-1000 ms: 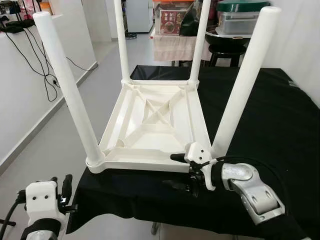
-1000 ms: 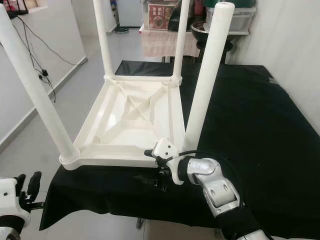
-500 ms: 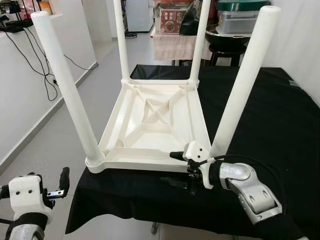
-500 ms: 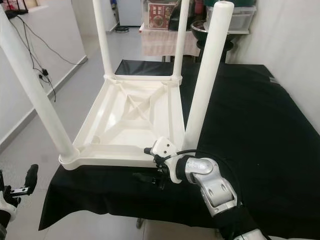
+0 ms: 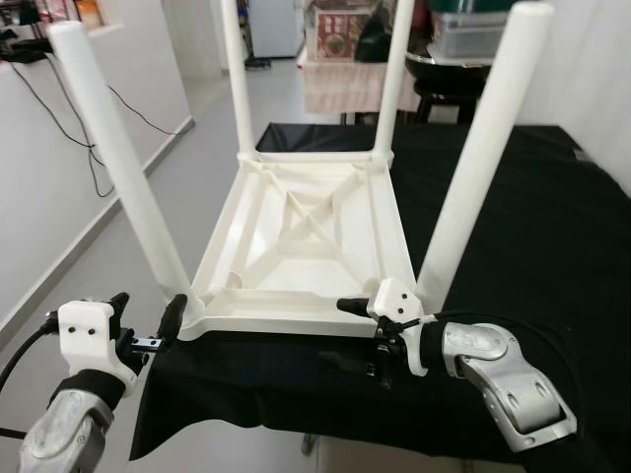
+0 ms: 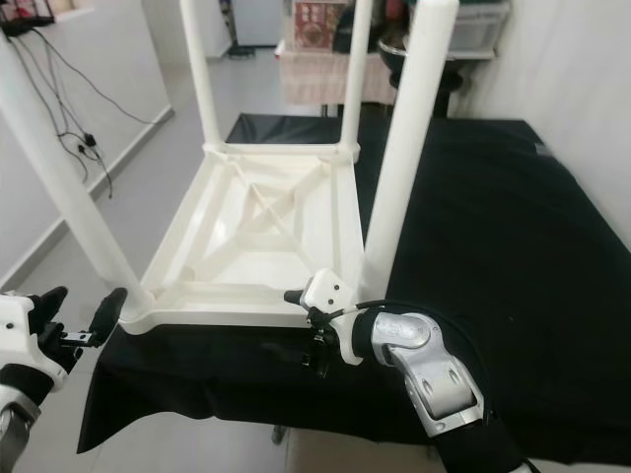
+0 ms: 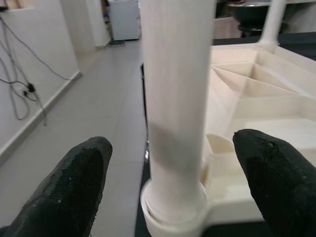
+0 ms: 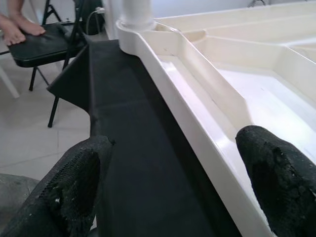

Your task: Building children table

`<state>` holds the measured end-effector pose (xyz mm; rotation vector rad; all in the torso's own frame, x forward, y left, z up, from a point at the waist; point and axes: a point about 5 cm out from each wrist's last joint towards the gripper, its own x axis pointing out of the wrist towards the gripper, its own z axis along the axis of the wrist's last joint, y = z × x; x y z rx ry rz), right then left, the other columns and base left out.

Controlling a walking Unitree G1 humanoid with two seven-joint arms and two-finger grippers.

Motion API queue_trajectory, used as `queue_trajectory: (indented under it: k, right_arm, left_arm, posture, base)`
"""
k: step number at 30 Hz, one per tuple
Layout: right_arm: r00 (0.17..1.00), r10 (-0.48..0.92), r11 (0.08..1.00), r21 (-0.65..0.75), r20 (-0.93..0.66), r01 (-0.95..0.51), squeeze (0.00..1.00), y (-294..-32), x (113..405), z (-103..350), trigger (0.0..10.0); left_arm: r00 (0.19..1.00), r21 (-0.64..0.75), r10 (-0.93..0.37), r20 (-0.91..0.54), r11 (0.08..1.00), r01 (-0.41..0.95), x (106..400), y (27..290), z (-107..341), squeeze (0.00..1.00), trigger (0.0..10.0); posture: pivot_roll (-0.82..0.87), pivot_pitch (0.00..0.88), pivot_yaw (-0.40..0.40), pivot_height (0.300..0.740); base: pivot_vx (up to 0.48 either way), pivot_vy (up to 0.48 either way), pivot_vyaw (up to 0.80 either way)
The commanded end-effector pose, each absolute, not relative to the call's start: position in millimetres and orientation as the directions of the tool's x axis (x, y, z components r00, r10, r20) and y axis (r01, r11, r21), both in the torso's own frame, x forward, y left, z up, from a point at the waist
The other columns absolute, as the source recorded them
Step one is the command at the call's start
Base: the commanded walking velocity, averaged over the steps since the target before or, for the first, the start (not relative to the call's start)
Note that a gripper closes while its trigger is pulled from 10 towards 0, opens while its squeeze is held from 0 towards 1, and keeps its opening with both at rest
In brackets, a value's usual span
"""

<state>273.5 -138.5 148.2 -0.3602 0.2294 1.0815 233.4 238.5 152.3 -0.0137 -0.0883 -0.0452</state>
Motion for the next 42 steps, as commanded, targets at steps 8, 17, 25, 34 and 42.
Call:
queue_trajectory:
  k: [8, 17, 25, 34, 42]
  right_arm:
    - [0.456, 0.823, 0.423, -0.170, -0.339, -0.890, 0.00, -141.7, 263.8, 160.8, 10.0]
    - [0.494, 0.813, 0.470, -0.155, -0.308, -0.869, 0.00, -148.0, 261.8, 169.4, 10.0]
    - [0.421, 0.878, 0.426, -0.029, -0.226, -0.904, 0.00, -187.3, 230.8, 198.4, 10.0]
    - [0.433, 0.835, 0.452, -0.024, -0.339, -0.891, 0.00, -241.7, 207.9, 210.4, 10.0]
    - [0.777, 0.626, 0.748, -0.232, -0.064, -0.622, 0.00, -274.4, 255.1, 267.3, 10.0]
  left_arm:
    - [0.993, 0.043, -0.112, 0.027, 0.993, 0.110, 258.4, 252.1, 152.3, 1.00, 10.0]
    - [0.984, 0.041, -0.178, -0.014, 0.983, 0.179, 276.1, 251.2, 143.4, 0.00, 10.0]
    - [0.972, 0.021, -0.235, -0.026, 0.972, 0.235, 288.4, 238.8, 133.0, 0.00, 10.0]
    - [0.971, 0.019, -0.236, -0.023, 0.971, 0.237, 293.3, 241.8, 130.0, 0.00, 10.0]
    - [0.965, 0.025, -0.264, -0.008, 0.964, 0.264, 298.8, 236.7, 129.2, 0.00, 10.0]
  posture:
    - [-0.10, 0.141, 0.050, 0.740]
    - [-0.12, 0.149, 0.053, 0.740]
    - [-0.16, 0.154, 0.063, 0.740]
    - [-0.19, 0.145, 0.081, 0.740]
    - [-0.19, 0.113, 0.085, 0.740]
  base:
    - [0.000, 0.000, 0.00]
    - [0.000, 0.000, 0.00]
    - [0.000, 0.000, 0.00]
    - [0.000, 0.000, 0.00]
    - [0.000, 0.000, 0.00]
